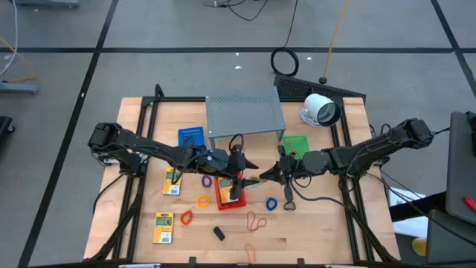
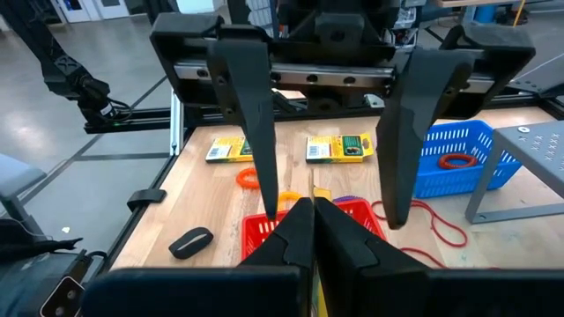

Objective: Pick & Place Office Desk Supplies
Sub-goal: Put the bottom right yellow crayon box into the red bin

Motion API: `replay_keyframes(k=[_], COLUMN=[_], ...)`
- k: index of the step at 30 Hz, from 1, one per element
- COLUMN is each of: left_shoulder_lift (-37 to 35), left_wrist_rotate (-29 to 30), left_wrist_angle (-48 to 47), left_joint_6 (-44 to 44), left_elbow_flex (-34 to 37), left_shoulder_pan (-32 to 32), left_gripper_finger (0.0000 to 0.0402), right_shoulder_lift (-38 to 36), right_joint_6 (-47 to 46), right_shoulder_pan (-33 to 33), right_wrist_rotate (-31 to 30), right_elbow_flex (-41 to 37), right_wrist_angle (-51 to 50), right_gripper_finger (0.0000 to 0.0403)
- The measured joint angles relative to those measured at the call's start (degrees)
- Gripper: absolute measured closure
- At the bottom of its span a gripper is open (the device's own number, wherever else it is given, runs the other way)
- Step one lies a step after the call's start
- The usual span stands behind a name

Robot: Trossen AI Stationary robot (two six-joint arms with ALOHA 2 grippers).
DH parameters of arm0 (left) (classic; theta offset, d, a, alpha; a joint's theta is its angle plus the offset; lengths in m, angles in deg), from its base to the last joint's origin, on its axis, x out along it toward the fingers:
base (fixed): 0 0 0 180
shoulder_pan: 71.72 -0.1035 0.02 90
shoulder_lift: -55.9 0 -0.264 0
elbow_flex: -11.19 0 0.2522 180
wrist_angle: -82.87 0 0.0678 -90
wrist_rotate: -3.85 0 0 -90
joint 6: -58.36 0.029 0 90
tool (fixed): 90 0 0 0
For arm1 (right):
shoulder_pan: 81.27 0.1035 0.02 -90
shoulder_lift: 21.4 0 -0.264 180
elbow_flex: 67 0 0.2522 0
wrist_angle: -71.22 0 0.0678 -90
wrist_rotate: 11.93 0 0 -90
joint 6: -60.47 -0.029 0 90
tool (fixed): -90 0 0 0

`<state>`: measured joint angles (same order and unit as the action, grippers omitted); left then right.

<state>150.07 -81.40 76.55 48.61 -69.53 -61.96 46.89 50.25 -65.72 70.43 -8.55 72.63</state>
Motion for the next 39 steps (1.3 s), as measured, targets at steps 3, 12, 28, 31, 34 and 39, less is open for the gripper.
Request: replay_keyframes(k=[3, 12, 28, 31, 34, 39], left_shoulder_lift=[0.0, 0.0, 0.0, 0.0, 0.0, 0.0], left_wrist_rotate=[-0.04, -0.65, -1.76, -1.76, -1.76, -1.76], left_wrist_angle=[0.04, -0.33, -0.29, -0.47, -0.46, -0.46], left_joint_6=[0.02, 2.34, 3.16, 3.16, 3.16, 3.46], left_elbow_flex=[0.0, 0.0, 0.0, 0.01, 0.02, 0.02], left_shoulder_pan=[0.02, 0.07, 0.0, 0.0, 0.0, 0.0], left_gripper_finger=[0.0179, 0.0375, 0.0398, 0.0399, 0.0399, 0.0399], right_shoulder_lift=[0.0, 0.0, 0.0, -0.02, -0.02, -0.04], right_joint_6=[0.0, 0.0, 0.88, 1.29, 1.53, 1.6], right_shoulder_pan=[0.0, 0.0, 0.0, 0.04, 0.06, -0.17], right_wrist_rotate=[0.0, -0.06, -0.02, -1.35, -2.89, -5.01], right_elbow_flex=[0.0, 0.0, 0.0, 0.0, -0.09, -0.5], right_wrist_angle=[0.0, -0.04, 0.0, 0.04, 0.04, 0.16], right_gripper_finger=[0.0403, 0.0403, 0.0396, 0.0373, 0.0337, 0.0265])
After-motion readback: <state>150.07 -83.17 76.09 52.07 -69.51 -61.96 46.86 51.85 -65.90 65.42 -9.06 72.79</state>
